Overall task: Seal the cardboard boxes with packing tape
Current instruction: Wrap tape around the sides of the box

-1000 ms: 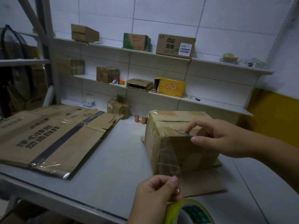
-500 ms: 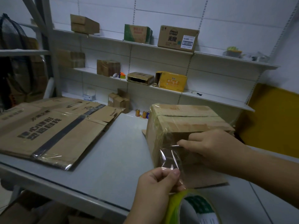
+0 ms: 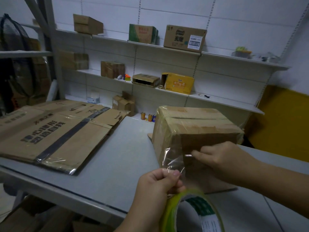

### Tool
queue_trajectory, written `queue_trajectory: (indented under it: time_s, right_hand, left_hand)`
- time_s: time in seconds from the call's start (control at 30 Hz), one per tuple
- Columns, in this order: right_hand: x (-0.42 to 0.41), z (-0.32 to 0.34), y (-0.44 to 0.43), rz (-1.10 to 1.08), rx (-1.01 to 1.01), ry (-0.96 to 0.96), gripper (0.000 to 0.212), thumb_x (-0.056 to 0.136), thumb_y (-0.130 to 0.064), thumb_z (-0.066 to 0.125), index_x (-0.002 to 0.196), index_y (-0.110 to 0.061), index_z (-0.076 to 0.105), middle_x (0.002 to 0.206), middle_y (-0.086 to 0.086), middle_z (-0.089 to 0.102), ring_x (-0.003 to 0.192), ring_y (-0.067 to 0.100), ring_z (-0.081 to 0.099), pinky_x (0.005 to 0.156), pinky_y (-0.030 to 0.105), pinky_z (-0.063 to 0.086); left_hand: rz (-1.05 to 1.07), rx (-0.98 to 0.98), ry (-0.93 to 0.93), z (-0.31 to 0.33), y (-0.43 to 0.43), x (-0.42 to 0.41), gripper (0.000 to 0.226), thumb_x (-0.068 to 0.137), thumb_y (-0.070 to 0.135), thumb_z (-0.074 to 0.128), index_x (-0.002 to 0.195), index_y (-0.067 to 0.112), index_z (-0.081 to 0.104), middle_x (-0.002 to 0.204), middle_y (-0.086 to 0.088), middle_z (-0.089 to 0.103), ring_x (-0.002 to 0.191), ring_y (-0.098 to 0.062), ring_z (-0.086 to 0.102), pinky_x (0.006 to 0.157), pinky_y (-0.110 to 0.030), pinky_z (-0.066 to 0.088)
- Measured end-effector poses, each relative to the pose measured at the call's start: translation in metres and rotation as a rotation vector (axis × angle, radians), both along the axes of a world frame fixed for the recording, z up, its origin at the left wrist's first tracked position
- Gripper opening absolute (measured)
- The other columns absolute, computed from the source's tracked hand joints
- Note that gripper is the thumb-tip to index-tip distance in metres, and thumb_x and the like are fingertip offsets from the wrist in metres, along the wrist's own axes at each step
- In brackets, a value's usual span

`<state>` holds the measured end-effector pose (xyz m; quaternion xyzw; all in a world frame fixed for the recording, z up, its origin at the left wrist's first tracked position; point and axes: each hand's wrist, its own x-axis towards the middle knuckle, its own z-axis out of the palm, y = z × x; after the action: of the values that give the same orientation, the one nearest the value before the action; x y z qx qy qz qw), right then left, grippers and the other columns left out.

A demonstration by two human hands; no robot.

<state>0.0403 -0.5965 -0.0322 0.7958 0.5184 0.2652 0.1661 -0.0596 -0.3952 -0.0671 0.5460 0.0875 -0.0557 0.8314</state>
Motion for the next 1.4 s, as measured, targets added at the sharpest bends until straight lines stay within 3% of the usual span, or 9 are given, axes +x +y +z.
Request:
queue_trajectory:
  time_s: [0.07,0.13,0.27,0.43,0.6,0.93,1.17,1.27,1.4]
  right_hand:
    - [-0.002,-0.013,-0.012,-0.124,-0.046,0.090,0.037,0.052,-0.026,0.085,0.088,-0.024,0.074,0.059,-0.010,0.059,0.038,0.006,0.051,0.036,0.015,0.031]
    - [-0.008,-0.012,-0.020,-0.142,0.118,0.180,0.022,0.072,-0.033,0.069,0.092,-0.026,0.072,0.061,-0.011,0.060,0.043,0.004,0.053,0.041,0.011,0.029]
    - [-0.020,0.016,-0.003,-0.003,0.545,0.307,0.030,0.092,-0.028,0.047,0.105,-0.013,0.070,0.074,-0.007,0.067,0.060,-0.001,0.058,0.054,0.010,0.044]
    - [-0.019,0.016,0.019,0.043,0.412,0.302,0.028,0.091,-0.024,0.049,0.104,-0.013,0.070,0.076,-0.007,0.066,0.063,-0.003,0.055,0.060,0.006,0.042]
    - [-0.012,0.016,0.028,0.073,0.289,0.176,0.028,0.092,-0.026,0.047,0.100,-0.014,0.070,0.073,-0.005,0.065,0.055,0.007,0.057,0.046,0.021,0.048]
    - [-0.009,0.016,0.037,0.129,0.127,-0.062,0.032,0.083,-0.020,0.046,0.106,-0.007,0.065,0.069,0.003,0.065,0.046,0.015,0.055,0.035,0.022,0.039]
    - [0.000,-0.016,0.022,0.023,0.218,0.100,0.026,0.082,-0.027,0.048,0.104,-0.016,0.058,0.069,-0.002,0.065,0.048,0.010,0.058,0.043,0.018,0.045]
    - [-0.004,-0.021,0.017,-0.062,0.343,0.272,0.023,0.086,-0.031,0.049,0.091,-0.021,0.070,0.072,-0.010,0.066,0.058,0.001,0.056,0.058,0.004,0.036]
    - [-0.009,-0.013,0.006,-0.197,0.415,0.304,0.013,0.085,-0.034,0.044,0.080,-0.032,0.055,0.059,-0.016,0.051,0.048,-0.006,0.037,0.047,0.007,0.023]
  left_hand:
    - [-0.024,-0.015,-0.007,-0.002,0.002,-0.001,0.033,0.083,0.002,0.063,0.050,0.006,0.068,0.052,-0.012,0.060,0.048,-0.019,0.059,0.060,-0.033,0.053]
    - [-0.055,-0.012,-0.008,-0.004,0.002,0.000,0.034,0.082,0.002,0.063,0.049,0.006,0.069,0.056,-0.014,0.062,0.049,-0.020,0.060,0.054,-0.028,0.053]
    - [-0.057,-0.049,0.014,-0.006,-0.006,0.002,0.033,0.082,0.002,0.064,0.050,0.007,0.069,0.056,-0.013,0.062,0.053,-0.023,0.060,0.056,-0.029,0.051]
    - [-0.070,-0.105,0.024,-0.001,-0.007,0.000,0.031,0.082,-0.002,0.062,0.052,0.003,0.066,0.054,-0.015,0.058,0.046,-0.021,0.058,0.050,-0.024,0.052]
    - [-0.068,-0.079,0.018,-0.002,-0.006,-0.001,0.029,0.082,-0.002,0.063,0.053,0.003,0.067,0.054,-0.014,0.060,0.045,-0.020,0.060,0.047,-0.022,0.051]
    - [-0.062,-0.055,0.015,0.001,-0.004,-0.001,0.033,0.082,0.000,0.064,0.049,0.006,0.069,0.052,-0.012,0.061,0.045,-0.019,0.060,0.049,-0.024,0.054]
    - [-0.078,-0.084,-0.048,0.006,0.005,-0.004,0.031,0.080,-0.003,0.062,0.051,0.003,0.068,0.054,-0.016,0.059,0.045,-0.022,0.057,0.047,-0.025,0.051]
    - [-0.131,-0.067,-0.058,0.006,0.004,-0.007,0.024,0.074,0.001,0.070,0.050,0.004,0.067,0.054,-0.018,0.059,0.043,-0.022,0.057,0.044,-0.023,0.049]
    - [-0.156,0.053,-0.056,-0.004,0.007,-0.004,0.021,0.073,0.009,0.076,0.053,0.009,0.072,0.059,-0.014,0.065,0.051,-0.018,0.062,0.060,-0.026,0.053]
